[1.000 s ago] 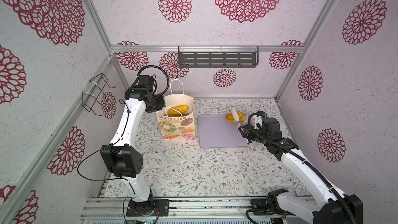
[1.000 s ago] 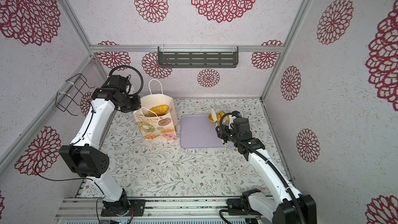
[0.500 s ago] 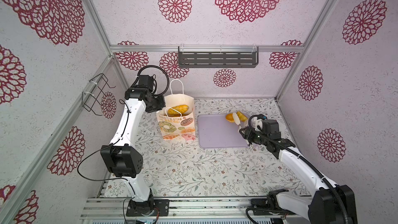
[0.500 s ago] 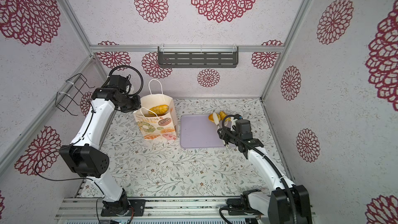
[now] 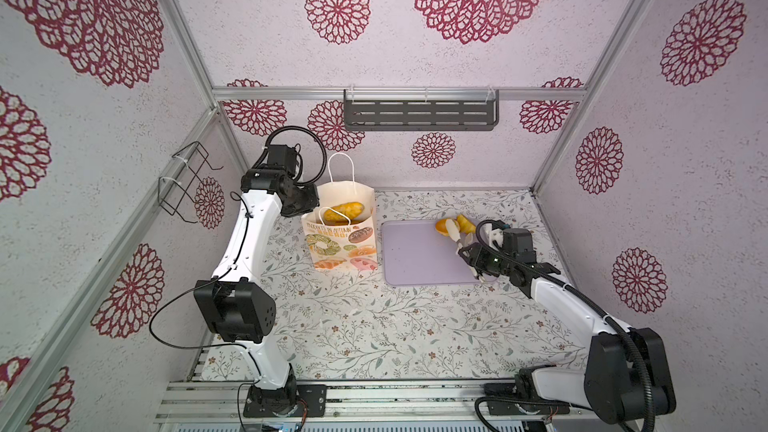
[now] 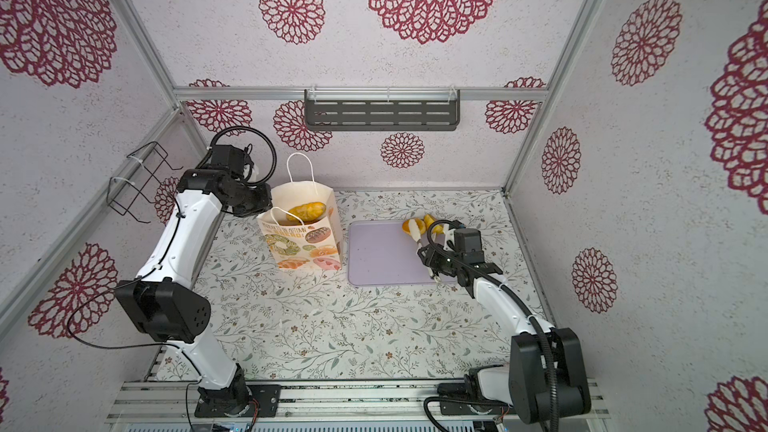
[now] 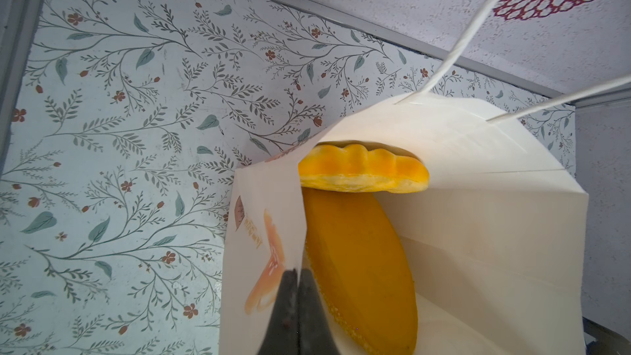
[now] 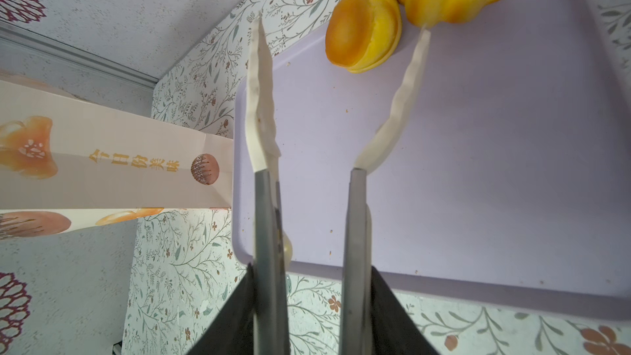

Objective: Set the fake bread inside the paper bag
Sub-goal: 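Lower the open tongs around the round yellow bun on the tray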

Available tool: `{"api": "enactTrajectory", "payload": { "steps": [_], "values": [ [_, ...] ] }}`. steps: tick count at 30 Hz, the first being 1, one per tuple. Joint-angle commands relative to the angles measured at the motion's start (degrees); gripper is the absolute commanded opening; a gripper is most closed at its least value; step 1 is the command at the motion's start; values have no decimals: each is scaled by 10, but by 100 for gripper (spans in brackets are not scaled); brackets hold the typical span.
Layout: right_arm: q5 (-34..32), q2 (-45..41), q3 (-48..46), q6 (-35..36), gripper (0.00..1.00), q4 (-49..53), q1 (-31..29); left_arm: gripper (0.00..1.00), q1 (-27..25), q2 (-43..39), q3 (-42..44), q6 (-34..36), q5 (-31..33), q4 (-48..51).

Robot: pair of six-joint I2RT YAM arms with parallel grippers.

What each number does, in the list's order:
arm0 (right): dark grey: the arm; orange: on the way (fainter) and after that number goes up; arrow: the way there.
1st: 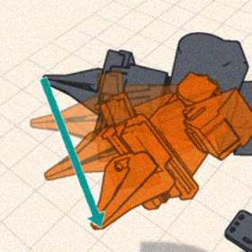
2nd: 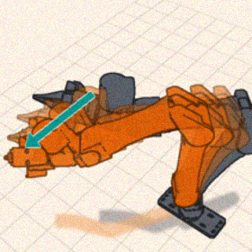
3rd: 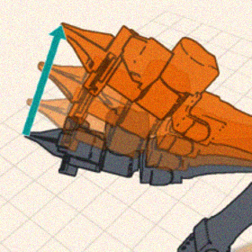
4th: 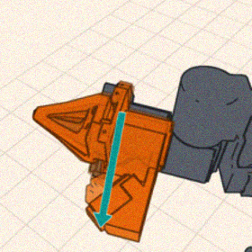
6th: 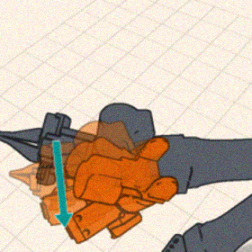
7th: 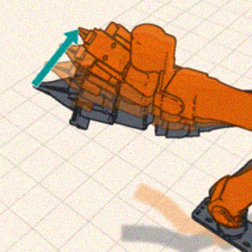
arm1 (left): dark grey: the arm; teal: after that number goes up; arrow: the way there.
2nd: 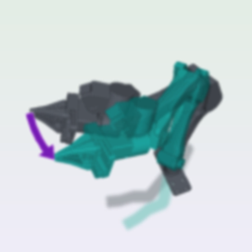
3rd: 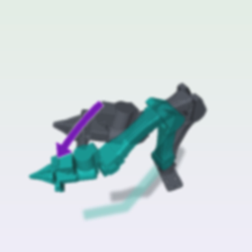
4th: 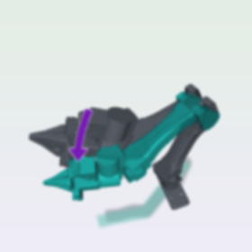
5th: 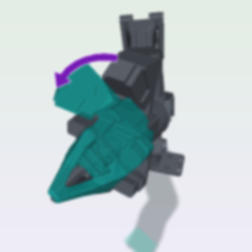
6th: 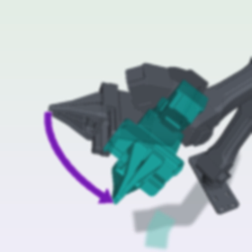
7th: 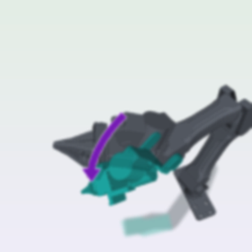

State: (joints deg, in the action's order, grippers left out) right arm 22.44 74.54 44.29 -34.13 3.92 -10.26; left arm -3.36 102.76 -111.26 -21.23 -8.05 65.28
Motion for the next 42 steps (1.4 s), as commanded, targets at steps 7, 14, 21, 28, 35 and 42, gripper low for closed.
{"api": "enactTrajectory", "payload": {
  "steps": [7,14,21,28,35,42],
  "values": [
    [27,41,7,-13,46,-64,5,0,-3,-9,0,3,3,-4],
    [25,79,20,-16,45,-79,10,0,-3,-8,0,4,3,-4],
    [33,120,37,-20,43,-102,12,0,-4,-8,0,5,4,-3],
    [33,144,59,-23,41,-113,13,0,-3,-8,0,3,3,-3],
    [32,169,74,-27,40,-123,12,0,-3,-7,0,5,4,-3],
    [38,188,77,-39,35,-140,13,0,-2,-6,0,5,4,-3]
  ]
}}
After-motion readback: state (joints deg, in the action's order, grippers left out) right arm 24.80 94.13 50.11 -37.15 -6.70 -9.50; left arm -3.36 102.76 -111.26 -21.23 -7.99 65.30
